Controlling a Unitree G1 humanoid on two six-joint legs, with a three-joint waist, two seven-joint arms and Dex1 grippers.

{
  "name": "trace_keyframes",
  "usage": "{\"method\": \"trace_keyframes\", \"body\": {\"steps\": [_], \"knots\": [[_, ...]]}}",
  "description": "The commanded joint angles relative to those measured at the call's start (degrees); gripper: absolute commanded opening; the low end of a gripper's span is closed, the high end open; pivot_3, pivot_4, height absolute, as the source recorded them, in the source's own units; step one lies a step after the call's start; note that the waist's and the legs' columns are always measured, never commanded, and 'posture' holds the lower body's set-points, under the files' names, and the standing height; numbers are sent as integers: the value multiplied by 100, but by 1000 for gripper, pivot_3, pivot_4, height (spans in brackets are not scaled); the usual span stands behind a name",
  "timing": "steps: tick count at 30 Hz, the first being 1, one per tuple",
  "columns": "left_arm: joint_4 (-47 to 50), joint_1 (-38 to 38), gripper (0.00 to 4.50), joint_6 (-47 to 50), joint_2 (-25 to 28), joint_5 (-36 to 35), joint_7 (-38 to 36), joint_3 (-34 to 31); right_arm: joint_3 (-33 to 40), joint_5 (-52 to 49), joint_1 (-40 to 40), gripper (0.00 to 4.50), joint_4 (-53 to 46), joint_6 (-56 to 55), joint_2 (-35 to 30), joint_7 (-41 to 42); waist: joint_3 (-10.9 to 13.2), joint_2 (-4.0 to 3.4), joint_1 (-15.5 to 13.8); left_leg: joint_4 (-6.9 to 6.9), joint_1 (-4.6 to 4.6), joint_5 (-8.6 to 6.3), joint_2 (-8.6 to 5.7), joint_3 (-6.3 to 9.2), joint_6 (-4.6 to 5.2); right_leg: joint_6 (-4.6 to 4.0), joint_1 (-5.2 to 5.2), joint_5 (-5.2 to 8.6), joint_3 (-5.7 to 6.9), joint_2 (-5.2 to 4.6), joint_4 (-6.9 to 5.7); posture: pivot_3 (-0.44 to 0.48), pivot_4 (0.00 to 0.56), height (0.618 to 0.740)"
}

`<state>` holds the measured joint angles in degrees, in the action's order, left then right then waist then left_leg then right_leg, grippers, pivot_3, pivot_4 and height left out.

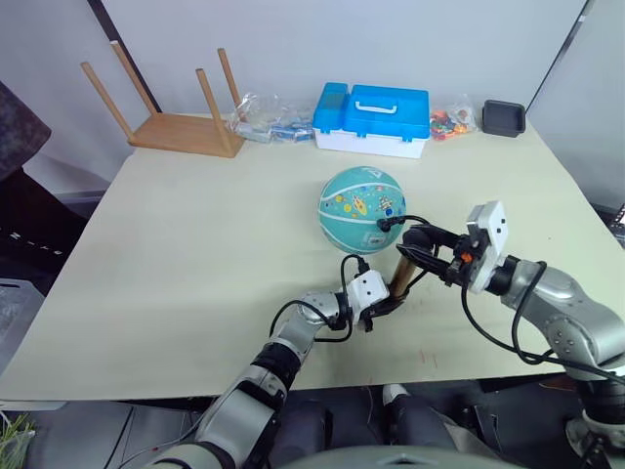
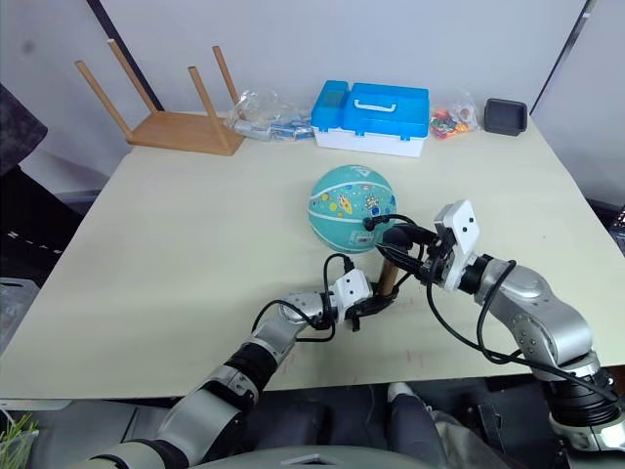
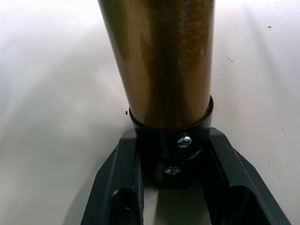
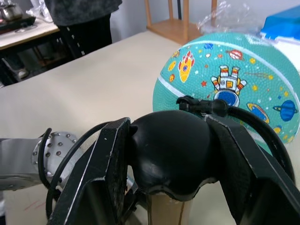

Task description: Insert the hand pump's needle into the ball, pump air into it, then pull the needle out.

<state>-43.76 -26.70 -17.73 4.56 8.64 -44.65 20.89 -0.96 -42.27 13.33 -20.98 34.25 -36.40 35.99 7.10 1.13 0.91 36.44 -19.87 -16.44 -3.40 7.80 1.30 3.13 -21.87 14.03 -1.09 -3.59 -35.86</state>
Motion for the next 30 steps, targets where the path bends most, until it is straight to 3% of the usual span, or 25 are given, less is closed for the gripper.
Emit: {"method": "trace_keyframes", "body": {"steps": [1,6,10,14,20,26,30], "knots": [[-509,207,1085,234,170,302,-208,298,937,-748,482,2048,-480,577,-403,-117,34,-18,-13,0,-3,0,-1,0,0,0,-2,0,0,-1,0,0,150,740],[-885,-53,1085,162,69,310,-262,283,2037,-2171,1459,2048,-765,1455,-1268,-575,88,-77,-55,38,-103,5,-19,4,-4,8,-85,-10,11,-7,-14,0,150,740],[-1122,-191,1085,71,26,307,-325,256,2375,-3138,1913,2048,-769,1898,-1686,-1014,102,-69,-132,70,-132,13,-34,9,-18,23,-95,-19,14,-39,-14,0,150,740],[-1316,-273,1085,-41,36,308,-346,227,2346,-3483,1924,2048,-906,2041,-1860,-1262,114,-48,-163,75,-139,1,-36,10,4,27,-96,-22,15,-43,-8,0,150,740],[-1398,-230,1085,-173,87,313,-335,214,1607,-2463,1005,2048,-1039,1682,-1385,-1214,96,-28,-160,74,-133,1,-35,7,5,27,-94,-22,11,-43,-11,0,150,740],[-1356,-139,1085,-223,143,312,-288,196,468,-828,-51,2048,-525,802,-757,-806,12,11,-71,69,-84,-1,-31,-2,6,29,-59,-20,-1,-31,-13,0,150,740],[-1340,-92,1085,-223,179,311,-237,190,-346,148,-350,2048,58,200,-440,-500,-19,22,-4,68,-53,-1,-27,2,6,31,-30,-18,3,1,-13,0,150,740]]}}
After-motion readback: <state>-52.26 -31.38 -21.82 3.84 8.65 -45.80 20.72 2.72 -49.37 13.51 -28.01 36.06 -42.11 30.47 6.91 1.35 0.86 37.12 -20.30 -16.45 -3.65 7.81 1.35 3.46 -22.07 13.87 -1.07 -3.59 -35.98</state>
